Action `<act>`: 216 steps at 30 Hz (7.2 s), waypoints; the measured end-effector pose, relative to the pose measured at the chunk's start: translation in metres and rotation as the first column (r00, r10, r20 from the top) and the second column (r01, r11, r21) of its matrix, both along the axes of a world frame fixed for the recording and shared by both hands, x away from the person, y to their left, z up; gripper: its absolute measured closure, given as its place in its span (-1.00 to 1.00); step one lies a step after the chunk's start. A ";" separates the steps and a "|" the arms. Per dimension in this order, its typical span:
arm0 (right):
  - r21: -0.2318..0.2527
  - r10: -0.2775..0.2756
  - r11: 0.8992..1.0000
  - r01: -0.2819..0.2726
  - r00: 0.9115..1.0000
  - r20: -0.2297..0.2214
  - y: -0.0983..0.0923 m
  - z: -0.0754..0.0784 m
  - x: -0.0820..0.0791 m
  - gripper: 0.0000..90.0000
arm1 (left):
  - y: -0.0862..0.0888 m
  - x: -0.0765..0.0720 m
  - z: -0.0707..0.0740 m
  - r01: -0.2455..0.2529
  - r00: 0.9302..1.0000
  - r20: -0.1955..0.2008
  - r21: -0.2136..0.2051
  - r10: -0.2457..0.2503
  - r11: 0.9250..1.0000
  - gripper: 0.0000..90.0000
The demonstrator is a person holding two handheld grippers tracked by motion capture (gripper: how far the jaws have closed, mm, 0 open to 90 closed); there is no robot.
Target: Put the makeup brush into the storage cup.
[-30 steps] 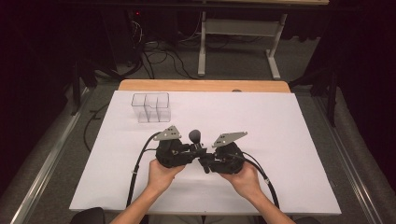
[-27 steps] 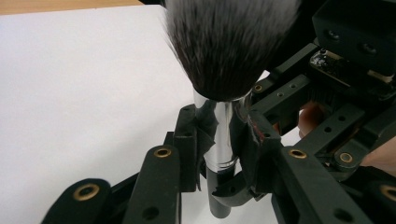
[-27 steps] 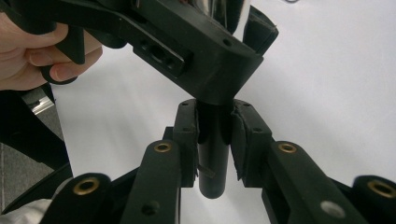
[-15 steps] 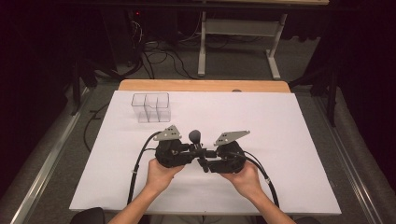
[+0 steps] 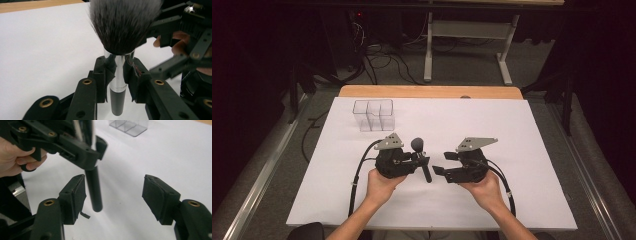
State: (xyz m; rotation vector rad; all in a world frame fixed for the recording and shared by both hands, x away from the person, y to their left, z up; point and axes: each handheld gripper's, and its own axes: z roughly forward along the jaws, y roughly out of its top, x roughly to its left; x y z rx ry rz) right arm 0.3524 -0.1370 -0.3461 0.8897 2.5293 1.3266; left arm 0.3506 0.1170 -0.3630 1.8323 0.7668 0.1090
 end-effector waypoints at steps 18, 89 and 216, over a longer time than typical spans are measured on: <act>0.086 -0.131 0.989 0.123 0.987 0.092 -0.058 0.016 0.002 -0.29 | 0.004 0.000 0.003 -0.006 1.000 -0.001 0.008 0.006 1.000 0.57; 0.116 -0.423 0.905 0.409 0.891 0.163 -0.154 -0.049 -0.013 -0.34 | 0.073 0.022 0.054 -0.217 0.974 0.087 0.090 0.209 0.972 0.57; 0.090 -0.395 0.918 0.385 0.897 0.197 -0.149 -0.051 -0.015 -0.33 | 0.082 0.162 0.046 -0.500 0.856 0.020 0.284 0.516 0.818 -0.07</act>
